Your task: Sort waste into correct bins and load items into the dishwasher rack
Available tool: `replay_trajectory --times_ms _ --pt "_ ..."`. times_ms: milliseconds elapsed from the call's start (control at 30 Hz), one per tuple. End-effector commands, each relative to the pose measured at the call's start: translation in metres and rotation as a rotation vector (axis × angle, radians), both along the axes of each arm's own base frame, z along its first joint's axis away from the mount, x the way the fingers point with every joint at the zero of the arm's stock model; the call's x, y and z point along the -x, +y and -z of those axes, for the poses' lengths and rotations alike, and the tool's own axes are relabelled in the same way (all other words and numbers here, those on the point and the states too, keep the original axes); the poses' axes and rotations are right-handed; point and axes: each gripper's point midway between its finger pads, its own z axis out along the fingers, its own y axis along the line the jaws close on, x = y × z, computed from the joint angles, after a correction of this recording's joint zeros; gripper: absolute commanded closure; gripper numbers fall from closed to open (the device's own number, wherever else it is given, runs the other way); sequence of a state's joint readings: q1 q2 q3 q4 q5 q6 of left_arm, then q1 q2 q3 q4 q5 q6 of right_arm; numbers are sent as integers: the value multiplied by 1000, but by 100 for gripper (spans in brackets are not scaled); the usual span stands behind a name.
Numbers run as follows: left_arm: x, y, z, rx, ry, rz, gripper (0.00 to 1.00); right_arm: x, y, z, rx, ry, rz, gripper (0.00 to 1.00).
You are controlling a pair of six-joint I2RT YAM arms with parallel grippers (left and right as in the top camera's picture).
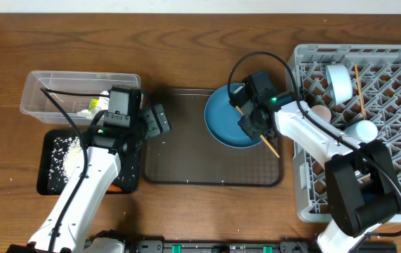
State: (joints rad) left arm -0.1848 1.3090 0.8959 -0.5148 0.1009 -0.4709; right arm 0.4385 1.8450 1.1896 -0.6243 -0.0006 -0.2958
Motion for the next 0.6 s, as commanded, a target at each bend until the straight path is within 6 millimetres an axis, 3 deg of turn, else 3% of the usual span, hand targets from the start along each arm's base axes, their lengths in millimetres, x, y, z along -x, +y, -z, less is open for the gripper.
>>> replay_trajectory --times_ms 0,167,300,433,567 --pt "0 3 2 -13 3 -7 2 -1 2 -2 8 -11 -5 99" --pt "0 3 2 -13 3 -7 2 -1 3 -3 4 -11 -6 99" --pt "0 3 2 -13 3 -7 2 -1 20 -16 -92 -3 -34 99" --pt "0 3 2 -13 3 -7 2 -5 19 -58 -131 -59 -25 99" --pt "0 3 2 -13 3 -7 2 -19 -17 -119 -112 -211 82 99"
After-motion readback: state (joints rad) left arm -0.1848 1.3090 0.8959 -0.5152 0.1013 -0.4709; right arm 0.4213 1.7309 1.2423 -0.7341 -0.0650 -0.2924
